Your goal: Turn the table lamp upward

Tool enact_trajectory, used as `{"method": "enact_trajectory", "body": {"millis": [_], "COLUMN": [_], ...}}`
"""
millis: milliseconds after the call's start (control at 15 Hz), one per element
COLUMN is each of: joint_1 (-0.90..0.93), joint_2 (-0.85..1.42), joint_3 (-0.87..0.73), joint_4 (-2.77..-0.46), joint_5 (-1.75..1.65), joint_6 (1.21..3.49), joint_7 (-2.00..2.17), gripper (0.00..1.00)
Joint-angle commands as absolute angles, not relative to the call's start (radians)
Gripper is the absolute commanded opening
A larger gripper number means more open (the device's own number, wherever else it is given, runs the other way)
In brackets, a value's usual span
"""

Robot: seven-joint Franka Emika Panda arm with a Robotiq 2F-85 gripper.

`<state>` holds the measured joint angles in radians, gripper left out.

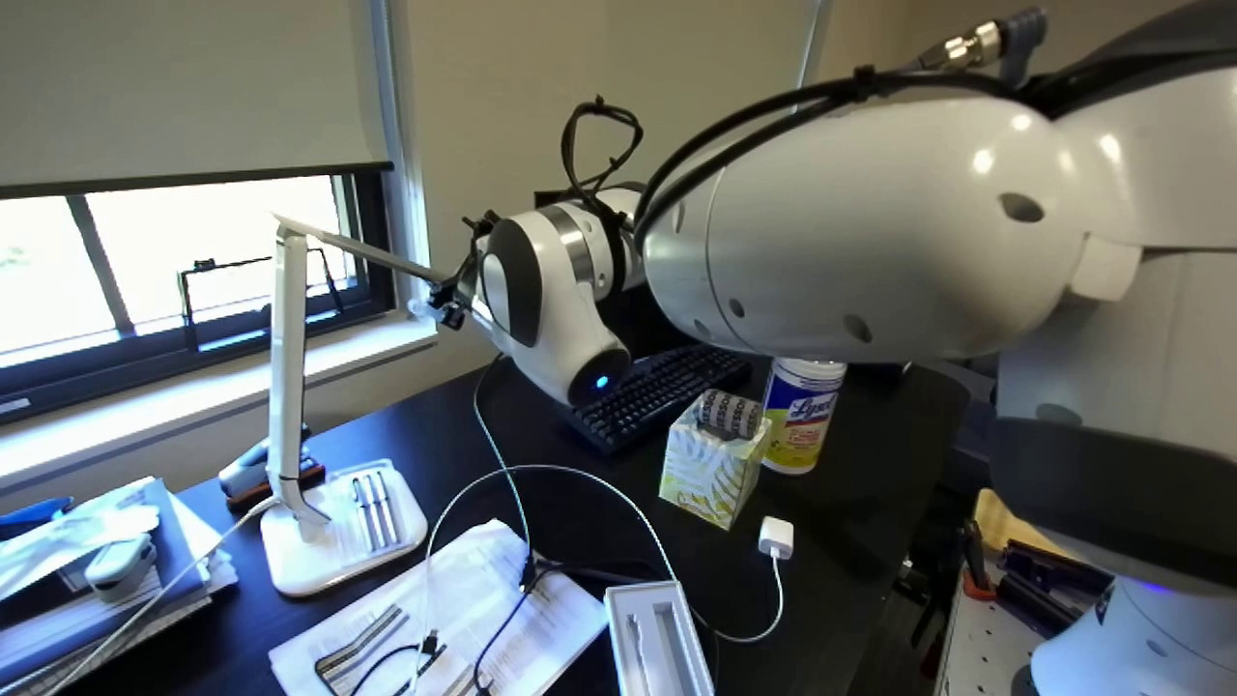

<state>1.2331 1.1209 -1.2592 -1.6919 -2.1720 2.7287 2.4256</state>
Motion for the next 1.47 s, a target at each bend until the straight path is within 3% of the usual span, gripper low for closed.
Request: {"method": "enact_trajectory", "body": {"millis": [0,933,1400], "joint_1": [1.263,1.339,1.3], "joint_2": [1.116,1.115,1.035], "joint_3": [-1.293,-1.38,-1.325], "joint_4": [-1.717,-1.742,-1.712], "joint_5": [-2.173,-2.166,-2.226], "joint_6": [2.674,2.512,2.69], "joint_7": [2.439,2.438,2.562], "gripper": [1.0,1.0,1.0]}}
